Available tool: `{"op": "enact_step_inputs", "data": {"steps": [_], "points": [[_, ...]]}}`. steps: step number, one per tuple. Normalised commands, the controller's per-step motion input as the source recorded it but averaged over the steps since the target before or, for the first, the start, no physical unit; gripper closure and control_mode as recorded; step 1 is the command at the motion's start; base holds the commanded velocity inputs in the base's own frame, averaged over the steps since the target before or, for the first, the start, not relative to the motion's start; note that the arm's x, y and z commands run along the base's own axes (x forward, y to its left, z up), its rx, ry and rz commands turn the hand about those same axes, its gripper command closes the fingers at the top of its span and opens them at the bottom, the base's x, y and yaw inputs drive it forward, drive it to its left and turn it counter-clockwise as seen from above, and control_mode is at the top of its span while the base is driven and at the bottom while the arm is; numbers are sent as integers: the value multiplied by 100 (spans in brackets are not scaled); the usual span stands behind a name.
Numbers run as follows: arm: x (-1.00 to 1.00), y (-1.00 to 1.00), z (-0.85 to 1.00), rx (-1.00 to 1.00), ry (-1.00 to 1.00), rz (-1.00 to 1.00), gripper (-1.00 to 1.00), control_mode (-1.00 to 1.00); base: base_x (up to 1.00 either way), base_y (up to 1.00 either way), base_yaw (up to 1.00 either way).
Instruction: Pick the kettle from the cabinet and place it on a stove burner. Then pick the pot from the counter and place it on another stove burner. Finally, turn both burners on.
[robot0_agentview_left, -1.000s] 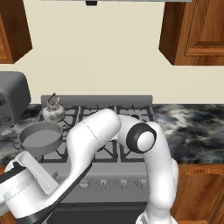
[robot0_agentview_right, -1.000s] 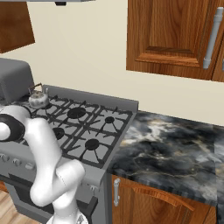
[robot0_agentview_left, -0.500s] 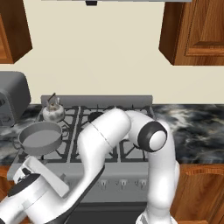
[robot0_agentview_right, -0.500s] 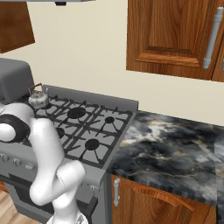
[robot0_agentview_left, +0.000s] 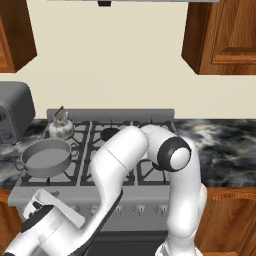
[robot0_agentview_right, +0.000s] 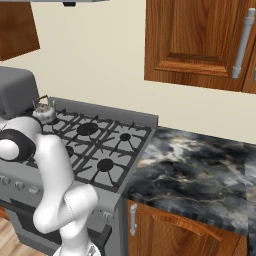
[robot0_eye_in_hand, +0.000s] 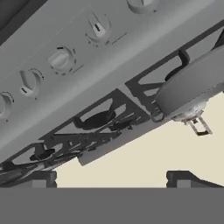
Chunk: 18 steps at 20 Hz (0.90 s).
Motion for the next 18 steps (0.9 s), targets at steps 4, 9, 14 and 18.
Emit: {"op": "enact_step_inputs", "data": {"steps": [4, 9, 14, 18], "points": [[0, 19, -39, -10, 0, 0, -100, -100, 0, 0, 0], [0, 23, -38, -10, 0, 0, -100, -100, 0, 0, 0], [-1, 17, -24, -8, -2, 0, -100, -100, 0, 0, 0], [-8, 1, -12, -7, -13, 0, -100, -100, 0, 0, 0]]}}
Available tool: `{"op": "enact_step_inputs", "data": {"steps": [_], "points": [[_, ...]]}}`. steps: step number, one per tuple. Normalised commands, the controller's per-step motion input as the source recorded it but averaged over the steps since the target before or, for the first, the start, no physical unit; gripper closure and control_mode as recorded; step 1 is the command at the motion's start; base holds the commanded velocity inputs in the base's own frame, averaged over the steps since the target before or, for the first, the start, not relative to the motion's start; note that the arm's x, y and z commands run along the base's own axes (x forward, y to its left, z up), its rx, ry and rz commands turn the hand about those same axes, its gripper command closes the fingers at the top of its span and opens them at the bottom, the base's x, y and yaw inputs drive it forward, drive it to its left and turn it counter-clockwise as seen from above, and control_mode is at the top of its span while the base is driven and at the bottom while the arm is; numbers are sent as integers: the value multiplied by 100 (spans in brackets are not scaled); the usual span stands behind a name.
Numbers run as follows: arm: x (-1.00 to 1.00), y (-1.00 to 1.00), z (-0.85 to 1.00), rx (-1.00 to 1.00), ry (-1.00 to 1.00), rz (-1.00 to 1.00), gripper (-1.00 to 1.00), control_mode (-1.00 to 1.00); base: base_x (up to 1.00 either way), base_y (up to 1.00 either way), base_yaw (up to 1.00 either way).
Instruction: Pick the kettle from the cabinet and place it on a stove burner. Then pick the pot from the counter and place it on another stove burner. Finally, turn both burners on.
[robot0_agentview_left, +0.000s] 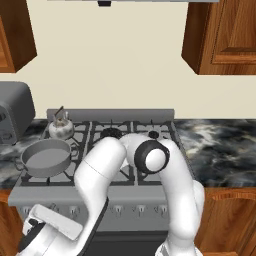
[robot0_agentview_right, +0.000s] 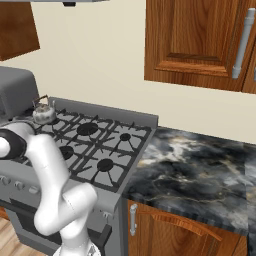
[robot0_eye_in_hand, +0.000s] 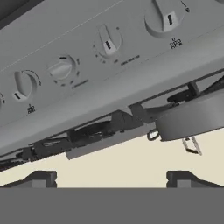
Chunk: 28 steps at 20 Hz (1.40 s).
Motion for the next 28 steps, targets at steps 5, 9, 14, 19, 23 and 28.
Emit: {"op": "enact_step_inputs", "data": {"steps": [5, 9, 14, 19, 23, 28], "points": [[2, 0, -22, -8, -4, 0, -100, -100, 0, 0, 0], [12, 0, -24, -4, 0, 0, -100, -100, 0, 0, 0], [13, -3, -7, 0, 0, 0, -100, -100, 0, 0, 0], [21, -8, -19, 0, 0, 0, -100, -100, 0, 0, 0], [20, -3, -25, -1, 0, 1, -100, -100, 0, 0, 0], [29, 3, -29, -5, 0, 6, -100, -100, 0, 0, 0]]}}
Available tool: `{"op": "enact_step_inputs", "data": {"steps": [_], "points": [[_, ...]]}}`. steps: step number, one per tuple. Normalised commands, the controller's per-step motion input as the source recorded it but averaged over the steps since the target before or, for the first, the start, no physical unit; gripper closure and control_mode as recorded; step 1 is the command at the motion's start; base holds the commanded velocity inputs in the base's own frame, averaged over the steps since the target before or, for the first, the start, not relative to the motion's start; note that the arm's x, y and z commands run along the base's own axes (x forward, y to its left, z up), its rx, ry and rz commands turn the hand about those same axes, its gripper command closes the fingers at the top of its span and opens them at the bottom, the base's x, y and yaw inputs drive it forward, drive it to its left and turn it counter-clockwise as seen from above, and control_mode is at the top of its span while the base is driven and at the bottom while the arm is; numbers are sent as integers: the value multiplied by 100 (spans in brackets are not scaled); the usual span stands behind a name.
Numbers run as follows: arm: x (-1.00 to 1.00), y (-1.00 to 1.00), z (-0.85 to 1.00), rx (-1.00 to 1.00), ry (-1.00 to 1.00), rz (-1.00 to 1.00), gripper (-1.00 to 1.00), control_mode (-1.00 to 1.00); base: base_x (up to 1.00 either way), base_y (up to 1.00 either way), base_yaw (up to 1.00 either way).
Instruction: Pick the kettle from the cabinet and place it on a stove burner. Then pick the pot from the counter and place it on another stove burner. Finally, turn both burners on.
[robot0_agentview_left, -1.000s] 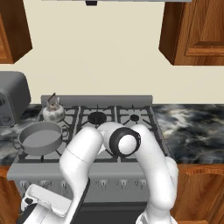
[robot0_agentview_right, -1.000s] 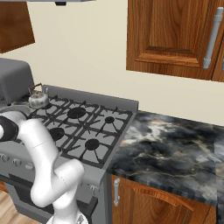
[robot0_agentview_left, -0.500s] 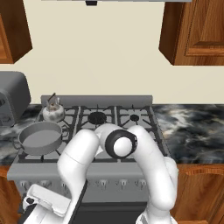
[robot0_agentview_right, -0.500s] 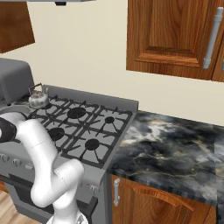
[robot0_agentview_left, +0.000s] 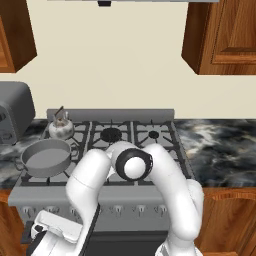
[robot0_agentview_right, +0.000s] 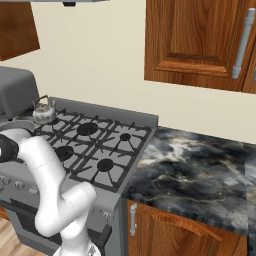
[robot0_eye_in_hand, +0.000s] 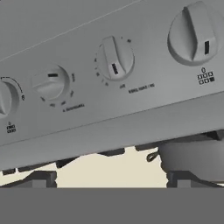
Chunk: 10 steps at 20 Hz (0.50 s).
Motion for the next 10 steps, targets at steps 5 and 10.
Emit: {"op": "enact_step_inputs", "data": {"steps": [5, 10], "points": [[24, 12, -29, -4, 0, 6, -100, -100, 0, 0, 0], [14, 27, -29, -6, 0, 5, -100, -100, 0, 0, 0]]}}
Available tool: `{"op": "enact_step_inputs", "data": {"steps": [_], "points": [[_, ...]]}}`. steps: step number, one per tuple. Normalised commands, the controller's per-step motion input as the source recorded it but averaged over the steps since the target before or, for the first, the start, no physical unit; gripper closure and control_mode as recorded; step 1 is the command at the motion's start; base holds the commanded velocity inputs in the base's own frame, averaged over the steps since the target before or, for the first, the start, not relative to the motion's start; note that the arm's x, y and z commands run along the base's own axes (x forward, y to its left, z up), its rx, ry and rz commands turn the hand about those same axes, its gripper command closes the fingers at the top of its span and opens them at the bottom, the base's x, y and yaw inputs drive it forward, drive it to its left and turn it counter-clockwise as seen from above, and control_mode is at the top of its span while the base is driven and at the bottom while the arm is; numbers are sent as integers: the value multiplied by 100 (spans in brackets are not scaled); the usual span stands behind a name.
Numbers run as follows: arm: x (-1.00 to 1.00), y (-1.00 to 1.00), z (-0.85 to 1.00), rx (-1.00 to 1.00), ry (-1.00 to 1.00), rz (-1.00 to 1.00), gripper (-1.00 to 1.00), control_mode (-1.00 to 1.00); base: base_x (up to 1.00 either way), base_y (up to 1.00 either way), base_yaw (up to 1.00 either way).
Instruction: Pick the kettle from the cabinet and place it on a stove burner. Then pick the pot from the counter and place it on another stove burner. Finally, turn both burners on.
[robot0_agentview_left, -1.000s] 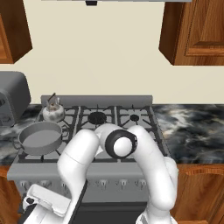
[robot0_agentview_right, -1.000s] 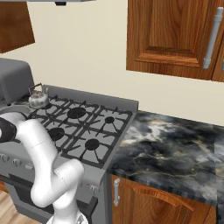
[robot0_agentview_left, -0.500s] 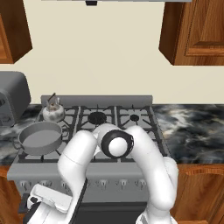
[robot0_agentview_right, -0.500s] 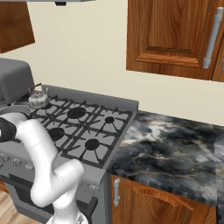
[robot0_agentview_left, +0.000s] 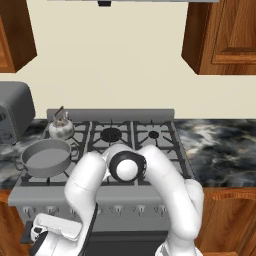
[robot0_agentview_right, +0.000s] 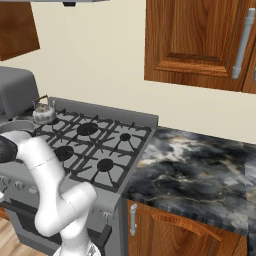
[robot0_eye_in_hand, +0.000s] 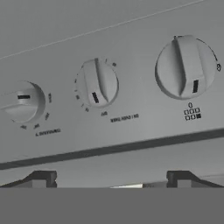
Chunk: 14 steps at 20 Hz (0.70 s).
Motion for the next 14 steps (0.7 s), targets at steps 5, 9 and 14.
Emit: {"op": "enact_step_inputs", "data": {"steps": [5, 9, 14], "points": [[2, 28, -19, -5, -1, 3, -100, -100, 0, 0, 0], [0, 1, 0, -2, -5, 0, -100, -100, 0, 0, 0], [5, 0, 0, -1, -2, 0, -100, -100, 0, 0, 0]]}}
